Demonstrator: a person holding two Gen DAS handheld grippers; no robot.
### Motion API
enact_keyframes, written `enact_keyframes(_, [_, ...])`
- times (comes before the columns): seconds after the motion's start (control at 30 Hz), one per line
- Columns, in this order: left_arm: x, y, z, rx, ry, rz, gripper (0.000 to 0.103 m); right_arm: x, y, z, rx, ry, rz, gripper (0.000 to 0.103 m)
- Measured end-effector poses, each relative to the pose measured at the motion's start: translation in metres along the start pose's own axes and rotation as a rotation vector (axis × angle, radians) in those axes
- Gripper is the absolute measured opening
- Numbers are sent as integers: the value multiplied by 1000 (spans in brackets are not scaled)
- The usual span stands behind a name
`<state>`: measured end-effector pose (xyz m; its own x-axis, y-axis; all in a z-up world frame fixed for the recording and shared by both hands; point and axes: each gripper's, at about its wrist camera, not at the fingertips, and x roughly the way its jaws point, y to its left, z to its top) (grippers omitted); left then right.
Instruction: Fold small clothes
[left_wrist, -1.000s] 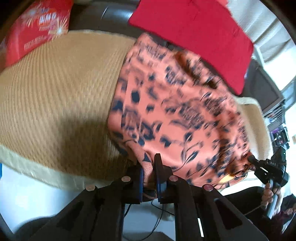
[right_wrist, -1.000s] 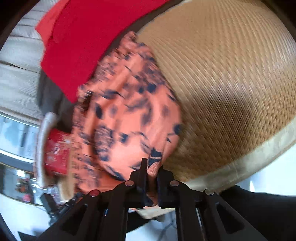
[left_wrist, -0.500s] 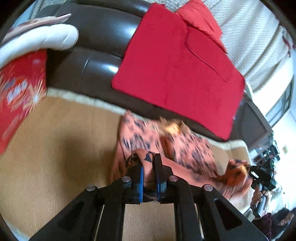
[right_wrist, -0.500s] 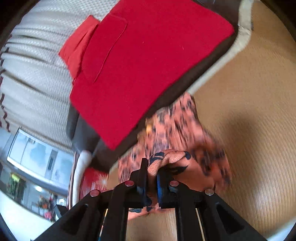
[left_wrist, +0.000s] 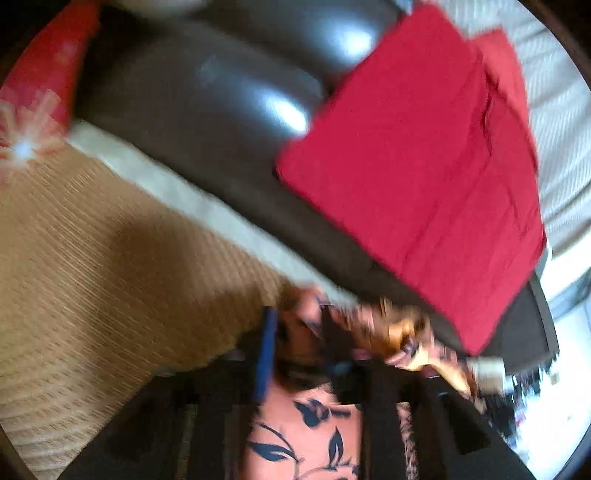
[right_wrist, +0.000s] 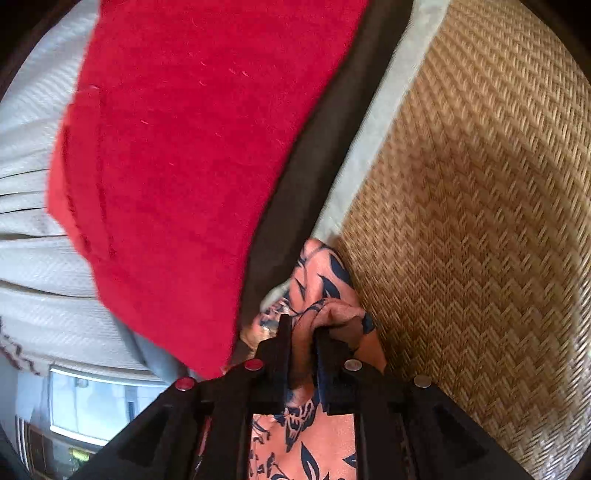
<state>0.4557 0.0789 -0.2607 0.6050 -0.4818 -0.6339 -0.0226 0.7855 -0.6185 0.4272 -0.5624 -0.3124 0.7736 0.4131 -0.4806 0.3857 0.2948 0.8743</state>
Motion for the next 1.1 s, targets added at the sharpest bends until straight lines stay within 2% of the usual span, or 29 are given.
enact_keyframes(0.03, [-14, 2, 2, -14, -63, 3, 61, -4, 2, -1, -25, -9, 11, 15])
enact_keyframes(0.07, [-27, 1, 2, -30, -106, -1, 62, -8, 5, -3, -44, -18, 21, 16])
enact_keyframes(0.13, [-43, -10, 1, -8, -119, 25, 62, -17, 13, -10, -71, -33, 48, 20])
enact_keyframes(0.2, [-57, -34, -14, 94, -102, 89, 62, -31, 25, -19, -109, -80, 60, 34])
enact_keyframes(0.23, [-59, -45, -26, 137, -71, 125, 62, -42, 31, -23, -134, -116, 62, 71])
enact_keyframes(0.27, [-57, -52, -37, 157, -30, 155, 62, -49, 35, -27, -145, -154, 62, 99])
enact_keyframes(0.3, [-52, -59, -47, 168, 5, 173, 62, -65, 40, -34, -160, -240, 63, 100])
enact_keyframes(0.33, [-47, -64, -56, 184, 34, 180, 62, -73, 44, -40, -182, -277, 53, 100])
enact_keyframes(0.37, [-37, -70, -68, 215, 82, 192, 62, -74, 51, -45, -216, -253, 35, 98])
enact_keyframes(0.4, [-27, -75, -74, 240, 123, 213, 62, -69, 59, -52, -263, -188, 17, 95])
enact_keyframes(0.47, [-6, -84, -87, 293, 211, 247, 62, -57, 72, -70, -353, -120, -52, 69])
enact_keyframes(0.5, [-1, -85, -90, 311, 236, 253, 62, -47, 78, -81, -411, -77, -88, 64])
enact_keyframes(0.57, [10, -90, -94, 333, 256, 275, 62, -14, 92, -107, -539, 39, -191, 35])
enact_keyframes(0.6, [13, -91, -93, 333, 254, 272, 62, 3, 96, -117, -590, 87, -254, 35])
enact_keyframes(0.67, [23, -96, -88, 331, 251, 250, 62, 33, 103, -130, -668, 139, -326, 35])
enact_keyframes(0.83, [55, -103, -66, 309, 195, 219, 62, 94, 121, -131, -728, 163, -390, 35])
enact_keyframes(0.9, [66, -101, -52, 243, 154, 166, 62, 114, 129, -125, -708, 132, -373, 35])
enact_keyframes(0.97, [75, -99, -36, 175, 108, 117, 62, 116, 132, -114, -663, 99, -308, 36])
enact_keyframes(1.07, [76, -100, -22, 149, 48, 91, 62, 103, 130, -97, -570, 7, -195, 38])
enact_keyframes(1.1, [77, -101, -15, 159, 38, 107, 62, 101, 130, -98, -555, -17, -179, 38])
